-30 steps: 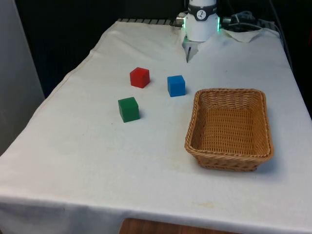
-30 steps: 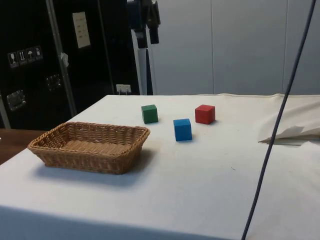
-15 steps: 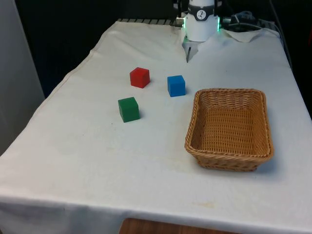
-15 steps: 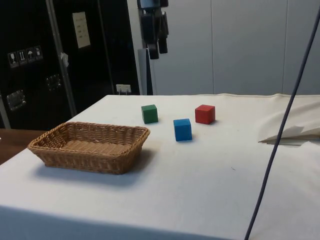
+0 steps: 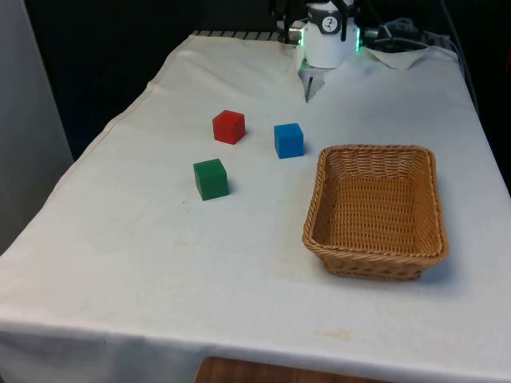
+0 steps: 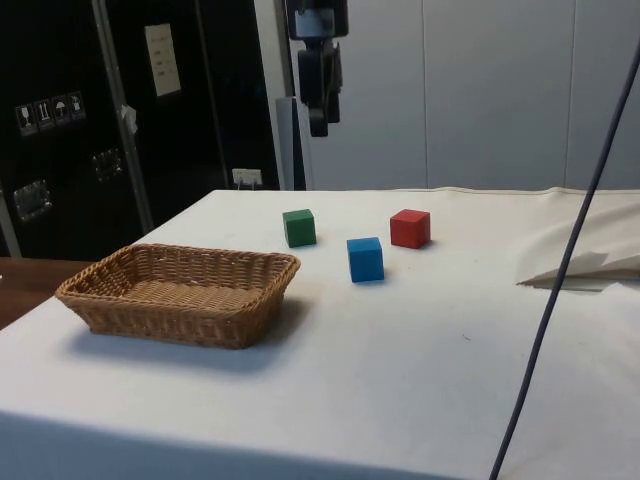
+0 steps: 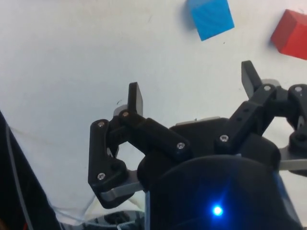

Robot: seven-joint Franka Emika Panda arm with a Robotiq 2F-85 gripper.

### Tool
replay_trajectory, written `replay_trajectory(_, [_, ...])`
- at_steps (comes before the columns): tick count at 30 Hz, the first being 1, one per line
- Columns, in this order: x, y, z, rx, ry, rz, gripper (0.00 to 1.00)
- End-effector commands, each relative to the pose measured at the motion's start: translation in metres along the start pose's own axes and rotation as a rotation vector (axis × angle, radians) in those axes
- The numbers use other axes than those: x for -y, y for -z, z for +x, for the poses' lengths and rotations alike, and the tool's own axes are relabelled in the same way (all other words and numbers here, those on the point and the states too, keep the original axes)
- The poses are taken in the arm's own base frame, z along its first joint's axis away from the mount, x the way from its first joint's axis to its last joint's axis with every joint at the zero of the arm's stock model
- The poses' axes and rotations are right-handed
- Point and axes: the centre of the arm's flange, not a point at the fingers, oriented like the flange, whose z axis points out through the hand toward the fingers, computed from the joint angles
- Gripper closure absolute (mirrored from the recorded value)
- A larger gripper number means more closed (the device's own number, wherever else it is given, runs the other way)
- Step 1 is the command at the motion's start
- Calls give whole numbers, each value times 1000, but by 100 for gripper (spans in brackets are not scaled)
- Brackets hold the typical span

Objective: Pick up the blue cube and place it into the basket.

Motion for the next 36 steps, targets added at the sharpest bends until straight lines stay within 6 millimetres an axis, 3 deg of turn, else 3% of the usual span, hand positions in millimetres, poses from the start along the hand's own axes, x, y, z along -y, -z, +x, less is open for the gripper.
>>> replay_trajectory(1, [-1,-1,-3,-14,9,-12,0])
replay_trajectory(36, [-17,-66,-37,-114,132,-58,0])
